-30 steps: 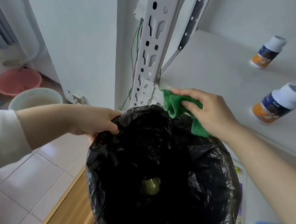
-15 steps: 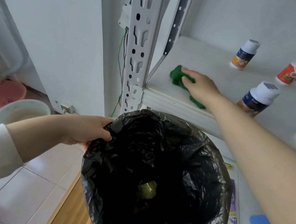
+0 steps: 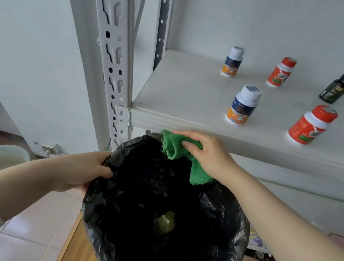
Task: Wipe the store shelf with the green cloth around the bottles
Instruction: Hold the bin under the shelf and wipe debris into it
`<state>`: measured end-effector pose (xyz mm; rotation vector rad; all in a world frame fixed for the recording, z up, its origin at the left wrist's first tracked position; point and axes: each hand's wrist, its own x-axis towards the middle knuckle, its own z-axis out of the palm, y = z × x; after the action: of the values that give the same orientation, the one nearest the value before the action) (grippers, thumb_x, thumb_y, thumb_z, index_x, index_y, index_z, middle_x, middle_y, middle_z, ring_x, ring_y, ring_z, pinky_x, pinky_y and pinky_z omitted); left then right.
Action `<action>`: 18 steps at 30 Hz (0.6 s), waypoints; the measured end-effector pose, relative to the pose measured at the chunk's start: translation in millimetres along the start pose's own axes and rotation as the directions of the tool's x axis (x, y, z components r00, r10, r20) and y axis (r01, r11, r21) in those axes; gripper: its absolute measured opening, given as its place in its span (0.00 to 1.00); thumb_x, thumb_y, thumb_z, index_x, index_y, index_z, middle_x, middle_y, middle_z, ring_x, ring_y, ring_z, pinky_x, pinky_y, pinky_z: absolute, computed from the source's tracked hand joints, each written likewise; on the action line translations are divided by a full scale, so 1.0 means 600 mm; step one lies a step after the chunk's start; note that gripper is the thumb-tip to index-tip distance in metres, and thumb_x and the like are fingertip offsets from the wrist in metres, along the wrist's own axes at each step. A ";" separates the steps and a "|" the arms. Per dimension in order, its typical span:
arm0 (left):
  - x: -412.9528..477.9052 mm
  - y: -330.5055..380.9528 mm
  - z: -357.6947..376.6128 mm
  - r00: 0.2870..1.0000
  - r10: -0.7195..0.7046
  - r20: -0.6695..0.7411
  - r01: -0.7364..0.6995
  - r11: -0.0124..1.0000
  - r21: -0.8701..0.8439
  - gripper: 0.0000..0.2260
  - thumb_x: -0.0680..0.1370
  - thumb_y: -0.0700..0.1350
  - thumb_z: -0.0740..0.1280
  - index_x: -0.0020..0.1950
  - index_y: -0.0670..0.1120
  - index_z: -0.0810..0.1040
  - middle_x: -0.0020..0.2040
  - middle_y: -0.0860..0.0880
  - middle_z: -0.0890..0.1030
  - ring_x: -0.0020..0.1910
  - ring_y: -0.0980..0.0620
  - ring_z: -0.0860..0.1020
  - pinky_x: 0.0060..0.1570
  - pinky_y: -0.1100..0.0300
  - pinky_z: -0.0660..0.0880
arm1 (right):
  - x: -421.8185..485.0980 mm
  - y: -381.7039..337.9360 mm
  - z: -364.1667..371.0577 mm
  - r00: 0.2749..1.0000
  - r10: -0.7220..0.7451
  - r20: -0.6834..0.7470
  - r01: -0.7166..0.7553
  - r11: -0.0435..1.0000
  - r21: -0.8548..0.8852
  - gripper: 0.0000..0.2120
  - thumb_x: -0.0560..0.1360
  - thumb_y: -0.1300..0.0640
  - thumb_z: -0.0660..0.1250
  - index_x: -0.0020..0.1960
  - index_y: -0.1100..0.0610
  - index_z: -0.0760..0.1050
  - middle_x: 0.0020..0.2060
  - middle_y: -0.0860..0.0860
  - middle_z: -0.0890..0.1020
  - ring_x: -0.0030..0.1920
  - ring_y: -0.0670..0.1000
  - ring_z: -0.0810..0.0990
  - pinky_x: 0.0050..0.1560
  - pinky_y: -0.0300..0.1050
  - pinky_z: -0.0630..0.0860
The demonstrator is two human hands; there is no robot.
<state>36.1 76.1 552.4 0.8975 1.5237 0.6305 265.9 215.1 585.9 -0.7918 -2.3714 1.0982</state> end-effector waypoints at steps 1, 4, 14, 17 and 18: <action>0.001 0.003 0.009 1.000 0.005 0.000 -0.005 1.000 0.008 0.17 0.76 0.31 0.58 0.54 0.51 0.77 0.47 0.51 0.85 0.47 0.53 0.83 0.39 0.63 0.78 | -0.012 -0.001 -0.013 0.999 0.011 -0.051 -0.007 0.998 0.070 0.15 0.77 0.61 0.61 0.60 0.48 0.75 0.54 0.36 0.76 0.53 0.27 0.71 0.54 0.18 0.61; 0.006 0.017 0.051 1.000 0.001 0.012 -0.002 0.999 0.037 0.16 0.76 0.32 0.58 0.54 0.50 0.76 0.46 0.51 0.85 0.46 0.53 0.83 0.39 0.63 0.78 | -0.050 -0.004 -0.059 0.983 0.091 -0.159 -0.029 0.935 0.354 0.15 0.77 0.63 0.60 0.54 0.44 0.76 0.50 0.38 0.79 0.51 0.33 0.76 0.56 0.26 0.69; 0.040 0.102 0.299 0.999 0.054 -0.005 -0.053 0.995 0.081 0.19 0.76 0.30 0.57 0.58 0.50 0.75 0.53 0.47 0.83 0.51 0.52 0.81 0.45 0.62 0.77 | -0.253 0.107 -0.235 0.923 0.354 -0.148 -0.118 0.629 0.769 0.11 0.77 0.61 0.59 0.53 0.52 0.77 0.39 0.46 0.85 0.39 0.44 0.83 0.36 0.36 0.78; 0.058 0.128 0.384 0.999 0.037 0.009 -0.038 0.996 0.075 0.19 0.76 0.30 0.57 0.57 0.50 0.75 0.53 0.46 0.82 0.52 0.50 0.81 0.45 0.60 0.77 | -0.312 0.150 -0.297 0.913 0.371 -0.169 -0.107 0.619 0.778 0.11 0.77 0.59 0.60 0.56 0.52 0.77 0.42 0.47 0.85 0.42 0.46 0.83 0.37 0.37 0.78; 0.064 0.136 0.407 0.999 0.033 0.008 -0.033 0.997 0.065 0.18 0.76 0.30 0.57 0.56 0.50 0.75 0.53 0.47 0.82 0.50 0.51 0.81 0.44 0.61 0.77 | -0.327 0.161 -0.316 0.910 0.373 -0.178 -0.100 0.617 0.781 0.11 0.77 0.59 0.60 0.57 0.52 0.77 0.42 0.47 0.85 0.42 0.46 0.83 0.37 0.37 0.78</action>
<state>291.3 128.7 558.8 0.9756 1.5331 0.6034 553.2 245.0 600.9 -0.8773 -1.3148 1.7402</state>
